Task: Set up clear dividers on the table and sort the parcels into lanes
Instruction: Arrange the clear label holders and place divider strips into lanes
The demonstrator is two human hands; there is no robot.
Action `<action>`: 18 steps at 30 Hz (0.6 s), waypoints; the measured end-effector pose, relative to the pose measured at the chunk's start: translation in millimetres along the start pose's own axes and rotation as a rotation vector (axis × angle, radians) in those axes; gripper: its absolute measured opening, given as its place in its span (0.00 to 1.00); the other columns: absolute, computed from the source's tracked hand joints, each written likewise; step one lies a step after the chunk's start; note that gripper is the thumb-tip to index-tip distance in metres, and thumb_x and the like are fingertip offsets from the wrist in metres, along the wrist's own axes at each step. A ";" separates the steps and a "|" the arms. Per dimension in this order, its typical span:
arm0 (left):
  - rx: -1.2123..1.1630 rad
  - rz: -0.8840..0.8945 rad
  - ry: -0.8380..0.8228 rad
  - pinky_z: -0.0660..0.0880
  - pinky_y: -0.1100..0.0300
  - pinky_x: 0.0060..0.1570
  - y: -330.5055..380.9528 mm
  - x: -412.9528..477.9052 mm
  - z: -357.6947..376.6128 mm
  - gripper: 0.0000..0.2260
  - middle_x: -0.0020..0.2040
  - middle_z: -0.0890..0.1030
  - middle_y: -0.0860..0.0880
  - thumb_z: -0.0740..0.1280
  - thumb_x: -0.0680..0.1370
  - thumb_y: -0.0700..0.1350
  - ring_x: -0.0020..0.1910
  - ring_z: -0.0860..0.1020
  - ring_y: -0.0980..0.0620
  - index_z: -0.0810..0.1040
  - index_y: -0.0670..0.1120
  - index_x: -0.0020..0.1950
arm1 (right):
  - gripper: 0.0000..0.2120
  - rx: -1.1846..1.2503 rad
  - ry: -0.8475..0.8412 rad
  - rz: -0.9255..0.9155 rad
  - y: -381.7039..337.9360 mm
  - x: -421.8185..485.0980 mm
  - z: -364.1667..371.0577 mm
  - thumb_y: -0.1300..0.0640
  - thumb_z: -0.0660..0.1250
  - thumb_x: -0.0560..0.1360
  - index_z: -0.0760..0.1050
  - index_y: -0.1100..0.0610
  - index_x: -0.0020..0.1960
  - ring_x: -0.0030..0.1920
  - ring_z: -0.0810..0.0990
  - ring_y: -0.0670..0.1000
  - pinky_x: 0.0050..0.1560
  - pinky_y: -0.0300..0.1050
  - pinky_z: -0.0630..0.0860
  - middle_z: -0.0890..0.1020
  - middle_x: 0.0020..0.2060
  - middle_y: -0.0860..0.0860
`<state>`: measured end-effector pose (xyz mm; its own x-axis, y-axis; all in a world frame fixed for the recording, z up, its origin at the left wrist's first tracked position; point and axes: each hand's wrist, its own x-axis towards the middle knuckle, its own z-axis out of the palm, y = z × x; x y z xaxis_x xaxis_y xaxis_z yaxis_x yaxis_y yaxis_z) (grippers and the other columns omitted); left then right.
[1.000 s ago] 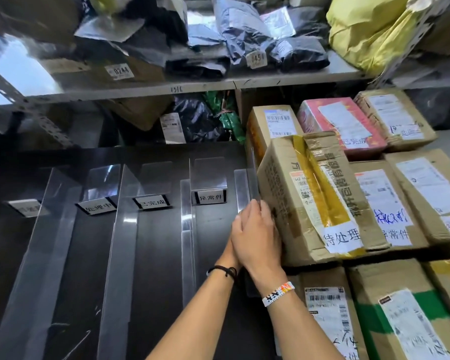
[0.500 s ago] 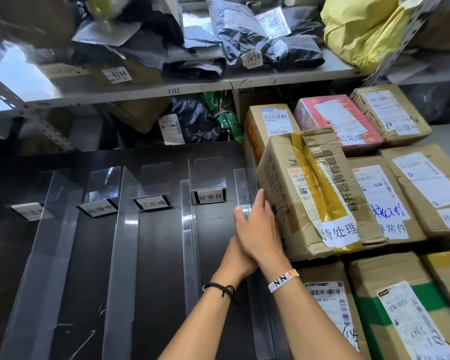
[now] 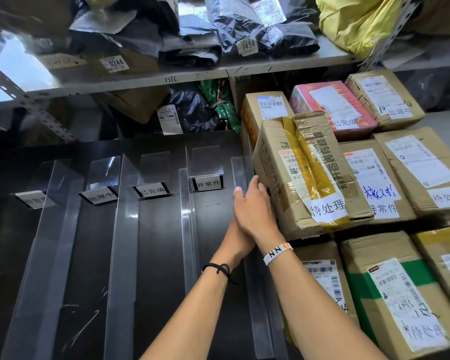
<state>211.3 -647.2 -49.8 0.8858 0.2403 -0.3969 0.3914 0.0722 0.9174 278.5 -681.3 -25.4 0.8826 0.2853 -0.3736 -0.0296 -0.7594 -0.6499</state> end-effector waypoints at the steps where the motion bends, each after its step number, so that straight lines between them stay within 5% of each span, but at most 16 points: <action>1: -0.008 -0.013 -0.003 0.77 0.69 0.41 -1.5 -2.7 1.6 0.08 0.48 0.79 0.45 0.59 0.85 0.31 0.44 0.76 0.56 0.73 0.37 0.63 | 0.34 0.003 0.003 0.003 0.3 -0.3 -0.2 0.49 0.54 0.87 0.45 0.63 0.85 0.82 0.57 0.59 0.80 0.51 0.55 0.55 0.83 0.60; 5: 0.077 -0.086 -0.016 0.74 0.73 0.38 -11.3 -11.7 5.2 0.11 0.51 0.78 0.42 0.61 0.84 0.31 0.43 0.74 0.57 0.74 0.31 0.67 | 0.34 0.001 0.005 0.007 0.7 -0.7 -0.4 0.48 0.54 0.87 0.45 0.64 0.84 0.82 0.57 0.60 0.80 0.51 0.55 0.55 0.83 0.61; 13: 0.077 -0.118 -0.019 0.74 0.75 0.34 -17.0 -17.8 7.8 0.08 0.45 0.79 0.53 0.61 0.85 0.32 0.32 0.77 0.74 0.75 0.44 0.57 | 0.36 -0.015 -0.020 0.008 -4.1 -0.3 0.2 0.47 0.55 0.87 0.44 0.65 0.84 0.83 0.55 0.60 0.81 0.53 0.53 0.53 0.84 0.61; 18: 0.025 -0.173 -0.003 0.75 0.71 0.32 -18.0 -15.2 7.0 0.12 0.45 0.81 0.52 0.61 0.85 0.35 0.34 0.80 0.69 0.76 0.51 0.50 | 0.36 -0.037 -0.035 0.000 -4.8 -1.3 0.4 0.47 0.54 0.87 0.44 0.66 0.84 0.82 0.56 0.61 0.80 0.53 0.55 0.54 0.83 0.62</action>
<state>192.5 -659.0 -60.5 0.8052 0.2234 -0.5493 0.5445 0.0881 0.8341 277.3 -677.8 -22.1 0.8655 0.3052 -0.3971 -0.0118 -0.7802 -0.6254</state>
